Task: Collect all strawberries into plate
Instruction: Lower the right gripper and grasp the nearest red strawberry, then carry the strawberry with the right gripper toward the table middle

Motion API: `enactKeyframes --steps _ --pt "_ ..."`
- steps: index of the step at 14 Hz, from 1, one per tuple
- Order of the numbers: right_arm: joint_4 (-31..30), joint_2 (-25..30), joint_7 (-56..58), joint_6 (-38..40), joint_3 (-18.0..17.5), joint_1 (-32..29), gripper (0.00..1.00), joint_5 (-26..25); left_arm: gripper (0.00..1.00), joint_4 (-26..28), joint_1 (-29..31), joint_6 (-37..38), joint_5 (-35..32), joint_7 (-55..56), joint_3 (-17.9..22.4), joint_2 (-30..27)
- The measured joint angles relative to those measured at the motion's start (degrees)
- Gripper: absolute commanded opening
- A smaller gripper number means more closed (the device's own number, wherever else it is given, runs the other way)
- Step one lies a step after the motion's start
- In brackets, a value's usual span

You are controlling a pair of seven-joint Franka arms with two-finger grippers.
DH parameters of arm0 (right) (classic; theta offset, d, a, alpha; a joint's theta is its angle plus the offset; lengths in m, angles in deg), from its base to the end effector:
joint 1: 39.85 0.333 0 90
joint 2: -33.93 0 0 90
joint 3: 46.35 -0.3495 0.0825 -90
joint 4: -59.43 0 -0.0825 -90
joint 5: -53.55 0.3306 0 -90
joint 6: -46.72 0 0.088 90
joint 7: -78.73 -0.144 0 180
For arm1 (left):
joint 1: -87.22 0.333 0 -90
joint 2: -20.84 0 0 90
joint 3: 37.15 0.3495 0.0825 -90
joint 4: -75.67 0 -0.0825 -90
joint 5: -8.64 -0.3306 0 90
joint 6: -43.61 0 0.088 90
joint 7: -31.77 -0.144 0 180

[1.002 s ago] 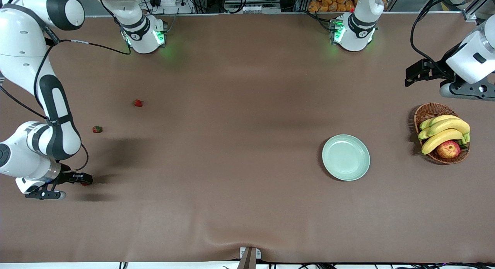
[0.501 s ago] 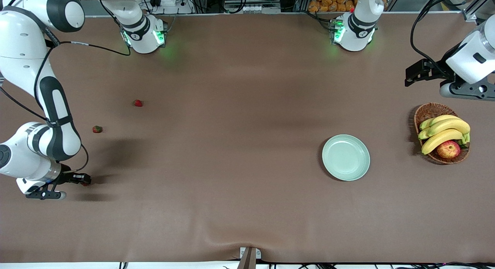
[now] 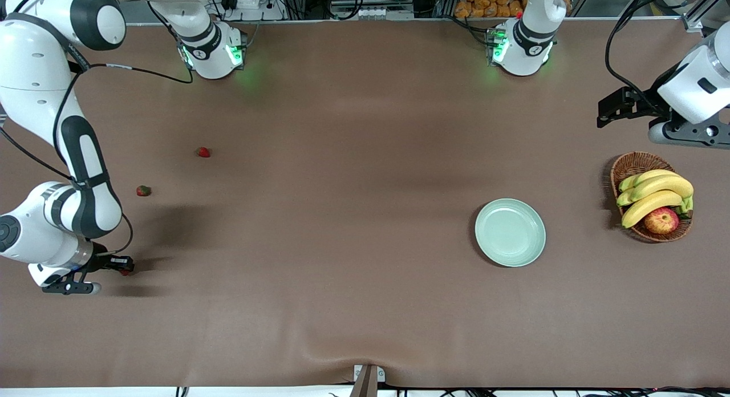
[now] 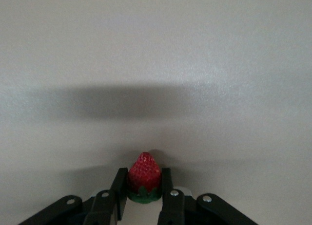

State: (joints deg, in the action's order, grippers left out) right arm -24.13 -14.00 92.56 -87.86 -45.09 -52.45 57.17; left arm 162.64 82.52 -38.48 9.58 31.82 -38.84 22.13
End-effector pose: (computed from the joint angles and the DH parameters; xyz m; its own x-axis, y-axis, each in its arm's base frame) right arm 0.6933 -0.1652 0.2098 0.9976 -0.0364 0.0595 -0.0354 -0.9992 -0.0173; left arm 0.4870 -0.0569 0.6205 0.9879 -0.1121 -0.1075 -0.1109 -0.9937 0.0170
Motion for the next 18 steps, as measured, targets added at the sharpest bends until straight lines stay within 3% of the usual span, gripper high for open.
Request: enactKeyframes --steps 3,8,13,18 --pt "2.59 0.0 -0.09 2.98 -0.28 0.32 0.07 0.0 1.0 0.0 0.0 0.0 0.0 0.0 0.0 0.0" --pt "10.34 0.53 -7.87 16.61 -0.84 3.29 0.07 0.06 1.0 0.0 0.0 -0.1 0.0 0.0 0.0 0.0" --pt "11.31 1.95 -19.77 20.83 -1.81 7.46 0.08 0.74 1.0 0.01 -0.01 -0.13 0.0 0.0 -0.02 0.0" --pt "11.37 4.09 -37.18 23.53 -8.79 9.83 0.09 0.82 1.0 0.01 -0.06 -0.14 0.0 0.0 -0.16 0.17"
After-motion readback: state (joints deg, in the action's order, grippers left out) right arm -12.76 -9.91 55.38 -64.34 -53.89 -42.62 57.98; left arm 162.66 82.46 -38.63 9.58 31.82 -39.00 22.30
